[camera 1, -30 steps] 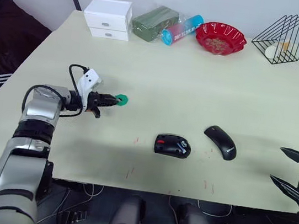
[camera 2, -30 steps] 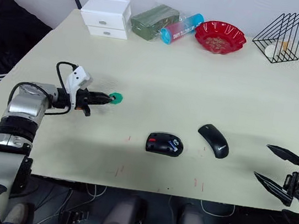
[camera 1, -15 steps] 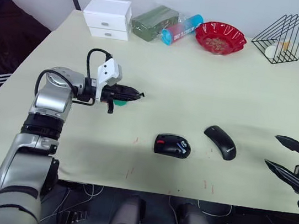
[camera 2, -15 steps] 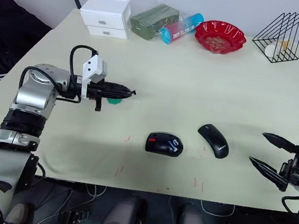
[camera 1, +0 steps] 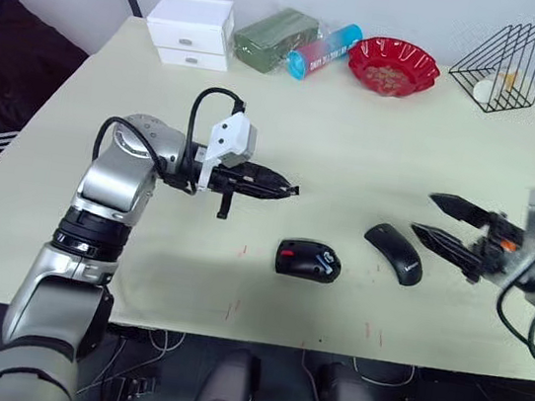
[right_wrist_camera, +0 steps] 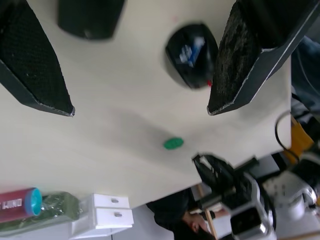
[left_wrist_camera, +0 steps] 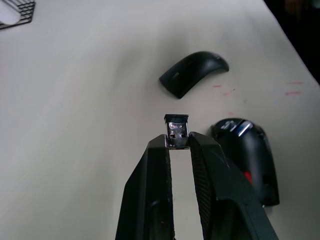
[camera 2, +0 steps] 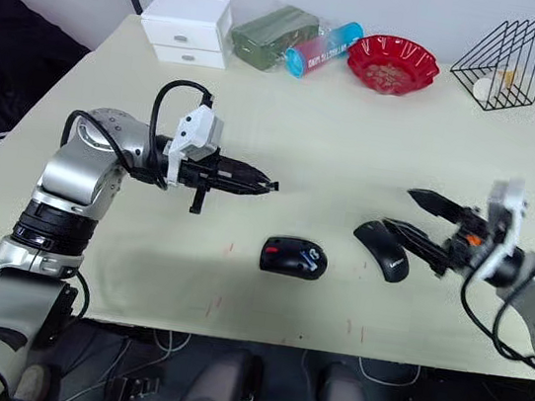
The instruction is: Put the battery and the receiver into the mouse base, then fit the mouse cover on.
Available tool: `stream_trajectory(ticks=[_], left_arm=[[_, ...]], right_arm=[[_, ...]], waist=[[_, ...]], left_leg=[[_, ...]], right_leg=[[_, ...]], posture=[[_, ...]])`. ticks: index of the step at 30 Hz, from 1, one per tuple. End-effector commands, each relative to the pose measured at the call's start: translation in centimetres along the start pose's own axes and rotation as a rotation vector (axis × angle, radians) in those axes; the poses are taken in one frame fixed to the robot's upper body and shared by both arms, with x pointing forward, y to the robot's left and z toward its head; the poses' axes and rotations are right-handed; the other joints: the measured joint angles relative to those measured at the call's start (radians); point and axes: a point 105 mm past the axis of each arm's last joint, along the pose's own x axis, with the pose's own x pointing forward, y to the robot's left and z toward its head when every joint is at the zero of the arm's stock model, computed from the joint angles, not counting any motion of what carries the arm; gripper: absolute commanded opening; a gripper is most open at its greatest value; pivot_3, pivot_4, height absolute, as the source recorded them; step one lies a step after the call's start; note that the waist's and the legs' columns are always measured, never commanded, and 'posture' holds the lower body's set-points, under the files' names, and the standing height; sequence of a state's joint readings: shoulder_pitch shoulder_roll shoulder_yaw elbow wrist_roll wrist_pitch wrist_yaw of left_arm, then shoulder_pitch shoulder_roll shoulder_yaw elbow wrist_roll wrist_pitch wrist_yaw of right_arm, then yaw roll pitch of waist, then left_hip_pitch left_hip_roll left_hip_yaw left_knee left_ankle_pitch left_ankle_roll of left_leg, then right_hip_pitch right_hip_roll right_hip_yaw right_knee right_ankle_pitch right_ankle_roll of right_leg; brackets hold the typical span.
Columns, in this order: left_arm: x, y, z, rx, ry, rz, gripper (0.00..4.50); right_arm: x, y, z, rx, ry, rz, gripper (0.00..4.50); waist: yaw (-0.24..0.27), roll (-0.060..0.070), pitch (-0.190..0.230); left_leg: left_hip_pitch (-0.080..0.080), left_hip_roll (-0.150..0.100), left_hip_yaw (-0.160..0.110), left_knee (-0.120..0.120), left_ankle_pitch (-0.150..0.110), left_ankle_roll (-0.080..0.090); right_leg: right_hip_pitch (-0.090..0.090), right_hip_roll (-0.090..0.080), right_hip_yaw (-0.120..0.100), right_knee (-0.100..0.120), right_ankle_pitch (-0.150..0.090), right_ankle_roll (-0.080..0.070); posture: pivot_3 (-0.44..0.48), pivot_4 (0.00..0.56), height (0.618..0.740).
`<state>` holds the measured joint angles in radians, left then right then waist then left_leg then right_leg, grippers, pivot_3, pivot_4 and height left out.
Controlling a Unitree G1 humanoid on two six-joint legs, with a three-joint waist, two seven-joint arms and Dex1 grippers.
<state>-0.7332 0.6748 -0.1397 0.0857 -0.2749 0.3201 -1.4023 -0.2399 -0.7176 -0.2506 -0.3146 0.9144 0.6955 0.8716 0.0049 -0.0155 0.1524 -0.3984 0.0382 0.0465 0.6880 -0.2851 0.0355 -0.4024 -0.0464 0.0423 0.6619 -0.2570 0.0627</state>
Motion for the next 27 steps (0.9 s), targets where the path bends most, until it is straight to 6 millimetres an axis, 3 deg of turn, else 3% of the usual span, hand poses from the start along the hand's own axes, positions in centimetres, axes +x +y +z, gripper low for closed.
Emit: stream_trajectory(ticks=[1, 9, 17, 26, 27], left_arm=[[-0.1, -0.1, 1.4, 0.085, 0.003, -0.024, 0.08], [0.6, -0.5, 2.2, 0.141, 0.003, -0.076, 0.08], [1.4, -0.8, 2.4, 0.170, -0.006, -0.116, 0.08], [1.9, -0.9, 2.5, 0.176, -0.011, -0.132, 0.08], [2.0, -0.9, 2.5, 0.180, -0.008, -0.136, 0.08]], right_arm=[[1.4, 0.7, -0.1, 0.076, 0.060, 0.015, 4.50], [4.6, 2.2, 0.2, 0.308, 0.156, 0.081, 4.50], [6.5, 2.6, -0.3, 0.589, 0.274, 0.111, 4.50], [8.6, 3.0, -1.1, 0.737, 0.303, 0.035, 4.50], [8.8, 3.1, -1.1, 0.737, 0.299, 0.033, 4.24]], waist=[[0.001, 0.000, 0.000], [0.005, 0.000, 0.000], [0.002, 0.000, 0.000], [-0.019, -0.001, 0.000], [-0.020, -0.001, 0.000]], left_leg=[[0.000, 0.000, -0.001, 0.000, 0.000, 0.000], [-0.004, 0.000, 0.000, 0.000, 0.000, 0.000], [-0.011, 0.000, 0.000, 0.000, 0.000, 0.000], [-0.018, 0.000, -0.001, 0.001, 0.000, 0.000], [-0.018, 0.000, -0.001, 0.001, 0.000, 0.000]], right_leg=[[0.000, 0.000, -0.001, 0.000, 0.000, 0.000], [-0.003, 0.000, 0.000, -0.002, 0.000, 0.000], [-0.010, 0.000, 0.000, 0.000, 0.000, 0.000], [-0.014, -0.001, -0.003, -0.002, 0.000, 0.000], [-0.014, -0.001, -0.003, -0.002, 0.000, 0.000]], posture=[[0.000, 0.150, 0.740], [0.000, 0.150, 0.740], [0.000, 0.150, 0.740], [0.000, 0.150, 0.740], [0.000, 0.150, 0.740]])
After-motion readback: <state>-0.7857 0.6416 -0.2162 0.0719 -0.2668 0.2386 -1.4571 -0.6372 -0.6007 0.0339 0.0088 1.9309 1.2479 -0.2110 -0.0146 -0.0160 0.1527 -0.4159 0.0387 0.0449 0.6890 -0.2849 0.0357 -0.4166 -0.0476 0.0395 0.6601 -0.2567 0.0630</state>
